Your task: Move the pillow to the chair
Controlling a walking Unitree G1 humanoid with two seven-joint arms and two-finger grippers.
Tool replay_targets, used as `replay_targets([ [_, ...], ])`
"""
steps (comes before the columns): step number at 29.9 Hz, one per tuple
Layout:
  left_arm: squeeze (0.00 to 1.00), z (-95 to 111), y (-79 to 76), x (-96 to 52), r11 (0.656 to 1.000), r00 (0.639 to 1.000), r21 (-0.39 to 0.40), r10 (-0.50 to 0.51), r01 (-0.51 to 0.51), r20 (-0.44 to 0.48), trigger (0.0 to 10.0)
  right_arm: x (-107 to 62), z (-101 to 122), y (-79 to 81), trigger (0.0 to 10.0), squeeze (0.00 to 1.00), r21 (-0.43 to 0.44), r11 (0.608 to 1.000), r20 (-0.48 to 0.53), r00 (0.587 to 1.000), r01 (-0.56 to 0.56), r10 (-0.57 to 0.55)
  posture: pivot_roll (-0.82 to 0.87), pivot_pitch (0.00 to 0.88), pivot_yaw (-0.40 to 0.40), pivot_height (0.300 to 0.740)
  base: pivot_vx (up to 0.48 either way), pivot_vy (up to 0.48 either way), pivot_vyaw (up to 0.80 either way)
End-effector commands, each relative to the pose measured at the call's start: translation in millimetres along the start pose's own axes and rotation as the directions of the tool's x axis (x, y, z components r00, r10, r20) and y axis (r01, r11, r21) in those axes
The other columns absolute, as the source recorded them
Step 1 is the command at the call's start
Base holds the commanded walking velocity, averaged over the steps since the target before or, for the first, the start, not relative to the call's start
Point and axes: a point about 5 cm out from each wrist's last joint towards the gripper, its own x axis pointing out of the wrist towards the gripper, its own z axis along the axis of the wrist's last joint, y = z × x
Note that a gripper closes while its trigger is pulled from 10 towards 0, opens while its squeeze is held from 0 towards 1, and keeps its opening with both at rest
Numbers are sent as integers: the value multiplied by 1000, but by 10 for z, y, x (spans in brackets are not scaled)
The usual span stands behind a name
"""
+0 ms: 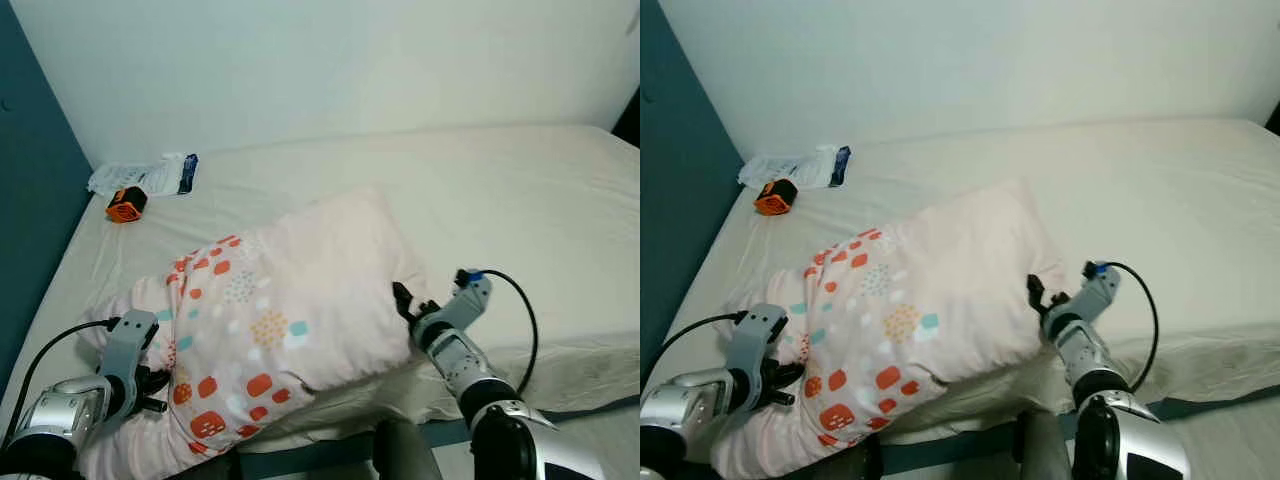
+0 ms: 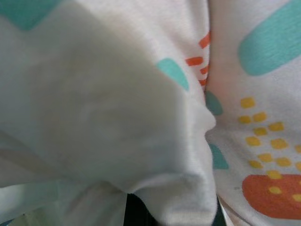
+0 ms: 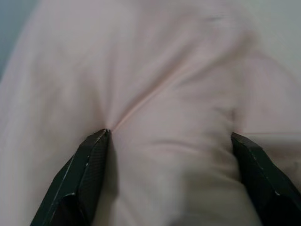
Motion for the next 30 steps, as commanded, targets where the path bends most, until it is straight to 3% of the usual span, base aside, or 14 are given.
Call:
replay_targets([
  [1, 0, 26, -93, 44, 999, 999, 24, -38, 38, -1, 0, 93, -211, 362, 10000, 0, -84, 979, -113, 978, -184, 174, 72, 54, -21, 575, 0, 0, 0],
  [3, 0, 17, -106, 49, 999, 999, 32, -40, 41, -7, 0, 95, -298, 458, 10000, 0, -149, 954, -161, 959, -259, 235, 73, 54, -21, 575, 0, 0, 0],
  [7, 0, 10, -116, 53, 999, 999, 35, -42, 42, -10, 0, 87, -379, 492, 10000, 0, -226, 929, -206, 947, -292, 247, 75, 54, -21, 575, 0, 0, 0],
  [8, 0, 2, -124, 56, 998, 999, 37, -42, 42, -13, 0, 81, -424, 490, 10000, 0, -279, 916, -224, 947, -289, 231, 74, 52, -21, 575, 0, 0, 0],
  [11, 0, -6, -132, 61, 998, 999, 40, -42, 43, -17, 0, 81, -435, 489, 9569, 0, -295, 913, -222, 950, -282, 221, 74, 49, -21, 575, 0, 0, 0],
  [12, 0, -9, -136, 64, 998, 999, 43, -43, 43, -20, 0, 82, -435, 483, 0, 0, -299, 916, -219, 953, -268, 208, 73, 47, -21, 575, 0, 0, 0],
  [19, 0, -16, -173, 90, 998, 999, 47, -49, 50, -23, 0, 81, -423, 456, 0, 0, -313, 918, -207, 961, -242, 182, 69, 34, -23, 575, 0, 0, 0],
  [30, 0, -52, -260, 144, 997, 998, 38, -64, 65, -21, 0, 83, -257, 330, 0, 0, -344, 933, -94, 993, -105, 77, 53, 2, -31, 575, 0, 0, 0],
])
